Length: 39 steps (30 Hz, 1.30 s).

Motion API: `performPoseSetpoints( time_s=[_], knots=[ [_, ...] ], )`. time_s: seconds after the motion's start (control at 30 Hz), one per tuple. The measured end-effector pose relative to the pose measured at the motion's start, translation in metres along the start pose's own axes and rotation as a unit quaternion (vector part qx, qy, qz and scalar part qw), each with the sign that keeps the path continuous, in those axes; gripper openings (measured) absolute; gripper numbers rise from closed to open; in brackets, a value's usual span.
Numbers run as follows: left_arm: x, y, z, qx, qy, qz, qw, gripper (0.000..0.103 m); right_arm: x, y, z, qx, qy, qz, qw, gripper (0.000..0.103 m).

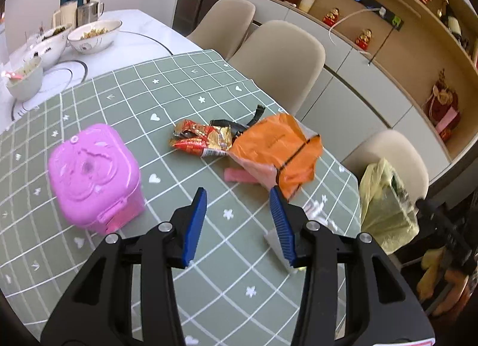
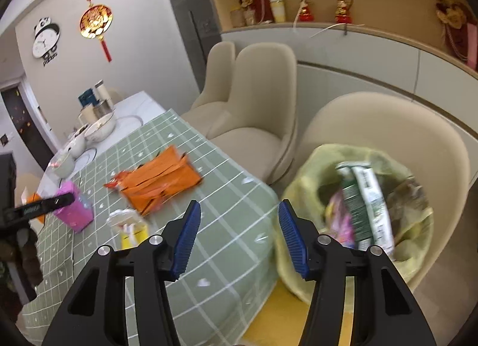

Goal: Collect trash
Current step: 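Move both open tools back over the table toward the orange bag, then grasp the pink heart-shaped wrapper with the right tool while the left tool holds the orange bag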

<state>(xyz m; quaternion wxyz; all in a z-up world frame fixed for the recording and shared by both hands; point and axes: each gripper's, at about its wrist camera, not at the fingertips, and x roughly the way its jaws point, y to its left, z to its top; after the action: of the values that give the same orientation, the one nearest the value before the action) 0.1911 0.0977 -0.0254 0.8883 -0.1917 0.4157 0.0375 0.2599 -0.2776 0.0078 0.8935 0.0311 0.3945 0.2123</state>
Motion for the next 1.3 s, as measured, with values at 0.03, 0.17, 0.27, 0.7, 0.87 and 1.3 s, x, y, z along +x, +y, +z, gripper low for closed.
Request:
performPoseSetpoints(
  time_s=[0.03,0.17,0.27,0.7,0.87,1.3],
  knots=[
    [0.004,0.001,0.002,-0.006,0.002,-0.006,1.0000,0.042,0.003,0.008,-0.002,-0.008,0.006,-0.001,1.000,0.051],
    [0.036,-0.006,0.011,-0.033,0.029,-0.045,0.9980,0.042,0.014,0.025,-0.006,-0.043,0.023,-0.017,0.999,0.051],
    [0.066,-0.019,0.018,-0.038,0.047,-0.038,0.9974,0.042,0.018,0.027,-0.010,-0.049,0.024,-0.019,0.998,0.051],
    [0.115,-0.033,0.045,-0.062,0.081,-0.035,0.9942,0.014,0.053,0.021,-0.021,-0.040,0.069,-0.021,0.997,0.051],
    [0.057,-0.023,0.054,-0.059,0.051,-0.073,0.9943,0.012,0.058,0.038,-0.009,-0.056,0.062,-0.002,0.997,0.051],
    [-0.023,0.058,-0.041,-0.051,0.124,-0.010,0.9910,0.013,0.072,0.091,0.029,-0.129,0.039,0.060,0.989,0.051]
  ],
)
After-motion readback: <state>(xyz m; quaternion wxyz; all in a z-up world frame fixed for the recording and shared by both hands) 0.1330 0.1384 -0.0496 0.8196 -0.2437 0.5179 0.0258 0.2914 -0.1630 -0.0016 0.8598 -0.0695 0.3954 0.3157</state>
